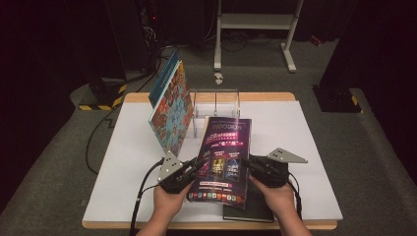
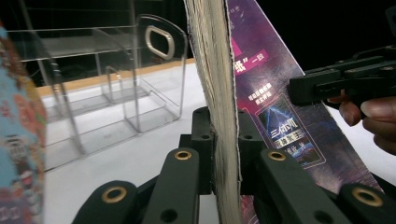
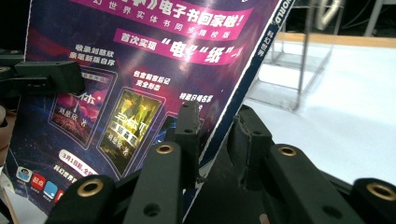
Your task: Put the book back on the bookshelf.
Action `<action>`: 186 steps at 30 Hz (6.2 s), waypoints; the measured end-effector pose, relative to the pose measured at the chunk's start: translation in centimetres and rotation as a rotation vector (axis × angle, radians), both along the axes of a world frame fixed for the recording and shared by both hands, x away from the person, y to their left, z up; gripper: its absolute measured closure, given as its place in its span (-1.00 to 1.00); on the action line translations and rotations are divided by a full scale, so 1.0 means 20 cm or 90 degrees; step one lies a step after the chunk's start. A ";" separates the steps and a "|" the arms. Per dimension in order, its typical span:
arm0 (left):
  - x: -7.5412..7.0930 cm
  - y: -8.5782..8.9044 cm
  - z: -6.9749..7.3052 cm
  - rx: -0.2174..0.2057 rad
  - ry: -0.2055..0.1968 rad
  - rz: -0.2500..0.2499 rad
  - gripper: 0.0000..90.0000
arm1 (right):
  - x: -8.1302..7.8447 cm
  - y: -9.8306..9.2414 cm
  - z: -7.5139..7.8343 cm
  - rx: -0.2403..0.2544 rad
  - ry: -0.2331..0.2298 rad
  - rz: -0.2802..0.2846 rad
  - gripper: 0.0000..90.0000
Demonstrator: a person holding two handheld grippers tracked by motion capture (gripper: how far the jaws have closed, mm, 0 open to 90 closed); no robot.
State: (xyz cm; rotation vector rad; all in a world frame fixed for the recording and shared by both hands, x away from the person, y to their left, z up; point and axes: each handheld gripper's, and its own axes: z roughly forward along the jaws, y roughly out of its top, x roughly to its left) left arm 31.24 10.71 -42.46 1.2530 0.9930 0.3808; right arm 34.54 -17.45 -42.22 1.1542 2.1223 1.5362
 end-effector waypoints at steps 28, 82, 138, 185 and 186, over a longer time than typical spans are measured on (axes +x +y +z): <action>0.16 0.24 -0.02 -0.005 -0.020 0.077 0.85 | 0.16 0.37 0.06 -0.027 -0.049 0.002 0.72; 0.21 0.23 -0.13 0.012 -0.080 0.098 0.84 | 0.20 0.41 -0.02 -0.029 -0.109 -0.026 0.77; 0.02 0.36 -0.24 -0.002 -0.037 0.114 -0.02 | -0.04 0.41 0.15 0.023 -0.219 0.124 0.74; 0.02 0.38 -0.24 0.003 -0.023 0.107 -0.09 | -0.01 0.42 0.14 0.030 -0.228 -0.072 0.85; 0.02 0.37 -0.24 0.001 -0.023 0.106 -0.09 | -0.01 0.42 0.13 0.033 -0.230 -0.072 0.85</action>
